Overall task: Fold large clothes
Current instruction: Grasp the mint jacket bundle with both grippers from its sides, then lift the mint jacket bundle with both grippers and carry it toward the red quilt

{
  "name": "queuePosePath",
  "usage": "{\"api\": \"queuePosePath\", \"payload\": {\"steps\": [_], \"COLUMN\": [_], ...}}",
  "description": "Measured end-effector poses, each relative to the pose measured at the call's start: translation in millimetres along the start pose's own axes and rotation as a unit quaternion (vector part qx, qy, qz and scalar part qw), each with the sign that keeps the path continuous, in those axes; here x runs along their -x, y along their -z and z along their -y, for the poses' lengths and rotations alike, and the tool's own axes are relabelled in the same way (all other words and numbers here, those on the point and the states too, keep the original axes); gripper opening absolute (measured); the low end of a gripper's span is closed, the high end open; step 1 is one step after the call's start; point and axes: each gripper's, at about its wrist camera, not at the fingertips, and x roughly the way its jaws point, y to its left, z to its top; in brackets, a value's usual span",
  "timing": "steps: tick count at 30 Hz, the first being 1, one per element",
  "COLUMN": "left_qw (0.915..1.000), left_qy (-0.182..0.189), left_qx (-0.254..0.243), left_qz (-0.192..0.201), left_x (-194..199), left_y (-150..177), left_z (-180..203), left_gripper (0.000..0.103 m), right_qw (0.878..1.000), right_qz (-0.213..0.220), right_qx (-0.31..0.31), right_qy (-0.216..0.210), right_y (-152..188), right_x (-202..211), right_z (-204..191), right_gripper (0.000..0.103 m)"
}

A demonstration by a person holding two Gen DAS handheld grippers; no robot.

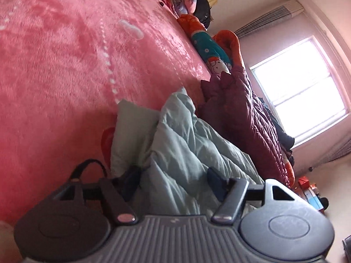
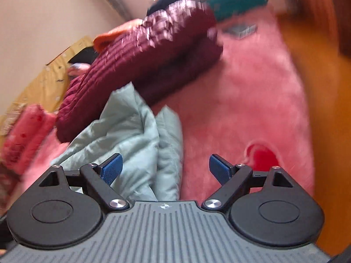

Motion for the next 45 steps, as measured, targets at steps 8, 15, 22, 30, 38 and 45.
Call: {"api": "queuePosePath", "payload": {"steps": [8,15,22,30,38,45], "left_qw": [0.9985,0.9962,0.9955,0.9930,0.9947,0.9967], "left_qy": [0.029,0.054,0.081,0.107,0.098,0.064], "left_qx": [0.004,-0.020,-0.022,0.028,0.030,0.043], "left_qz": [-0.045,-0.066,-0.045,-0.042,-0.013,-0.027], "left_x": [-14.1,-25.7,-21.8,-21.9,-13.0,12.9], "left_y": [-7.4,-5.3,4.3,8.9,8.0,-5.0], "left_z": [-1.5,0.4,-11.7,-28.5,-10.2,20.8], "left_gripper": [0.087,0.092,0.078,0.029,0.015,0.008], "right_qw": [0.990,0.981,0.982,0.980,0.988,0.992], "right_qz": [-0.071,-0.085,-0.073,-0.078,-0.056,-0.043], "right_qx": [0.009,-0.004,0.005,0.005,0.020,0.091], "right_qy": [-0.119,-0.177,-0.177,-0.181,-0.141,-0.073], "right_y": [2.3,-2.9,-0.5,-0.4,-5.6,-5.2], "right_x": [-51.9,-76.3,-74.4,-63.7,-48.4,-1.7], "right_z": [-3.5,-4.3,-5.0,6.0,-16.8,-62.6], "right_gripper": [0.103,0.103,0.086,0.060,0.041,0.033]}}
